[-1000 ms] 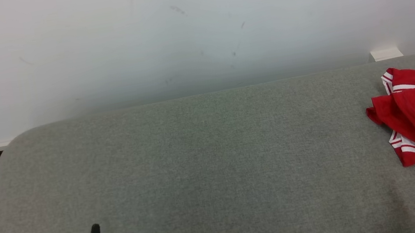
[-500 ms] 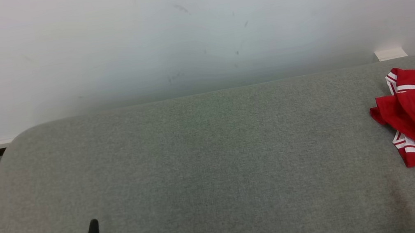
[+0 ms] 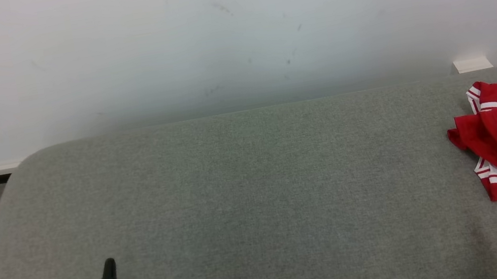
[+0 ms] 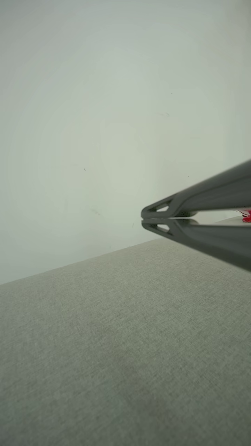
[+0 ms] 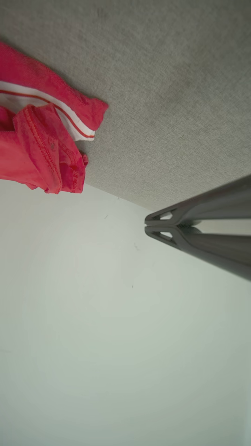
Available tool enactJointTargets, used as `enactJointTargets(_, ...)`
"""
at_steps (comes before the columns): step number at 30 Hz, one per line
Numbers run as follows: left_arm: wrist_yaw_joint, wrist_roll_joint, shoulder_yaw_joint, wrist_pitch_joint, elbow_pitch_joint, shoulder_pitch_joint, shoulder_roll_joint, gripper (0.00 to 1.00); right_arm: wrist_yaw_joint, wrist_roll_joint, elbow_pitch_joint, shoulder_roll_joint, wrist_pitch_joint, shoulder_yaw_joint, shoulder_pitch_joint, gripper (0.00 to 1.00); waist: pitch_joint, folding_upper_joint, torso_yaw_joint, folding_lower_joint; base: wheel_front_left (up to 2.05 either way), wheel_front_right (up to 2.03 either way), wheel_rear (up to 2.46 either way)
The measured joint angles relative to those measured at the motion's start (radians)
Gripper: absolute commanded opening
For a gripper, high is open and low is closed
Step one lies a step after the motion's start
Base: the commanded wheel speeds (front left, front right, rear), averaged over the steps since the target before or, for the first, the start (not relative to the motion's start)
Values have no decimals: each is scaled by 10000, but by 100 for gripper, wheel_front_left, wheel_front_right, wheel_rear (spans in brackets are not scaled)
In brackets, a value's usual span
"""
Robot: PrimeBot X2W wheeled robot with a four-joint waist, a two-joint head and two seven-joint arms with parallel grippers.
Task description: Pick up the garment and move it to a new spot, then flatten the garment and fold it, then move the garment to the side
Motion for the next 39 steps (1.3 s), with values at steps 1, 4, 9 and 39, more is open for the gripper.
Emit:
enactJointTargets(1, -6, -113, 12, 15, -4, -9, 0, 0, 0, 140, -6, 4, 15, -27, -22, 0, 3, 0, 15, 0, 0, 0, 0)
enactJointTargets(4, -8, -393, 29, 88, -8, -32, 4, 0, 0, 303, -17, 10, 98, -67, -53, 0, 8, 0, 36, 0, 0, 0, 0)
enactJointTargets(9, -12, -725, 63, 184, -17, -97, 8, 0, 0, 662, -27, 23, 190, -127, -91, 0, 17, 0, 72, 0, 0, 0, 0)
enactJointTargets(39, -65, -2052, 190, 535, -48, -215, 21, 0, 0, 1841, -88, 63, 535, -322, -152, 0, 49, 0, 213, 0, 0, 0, 0)
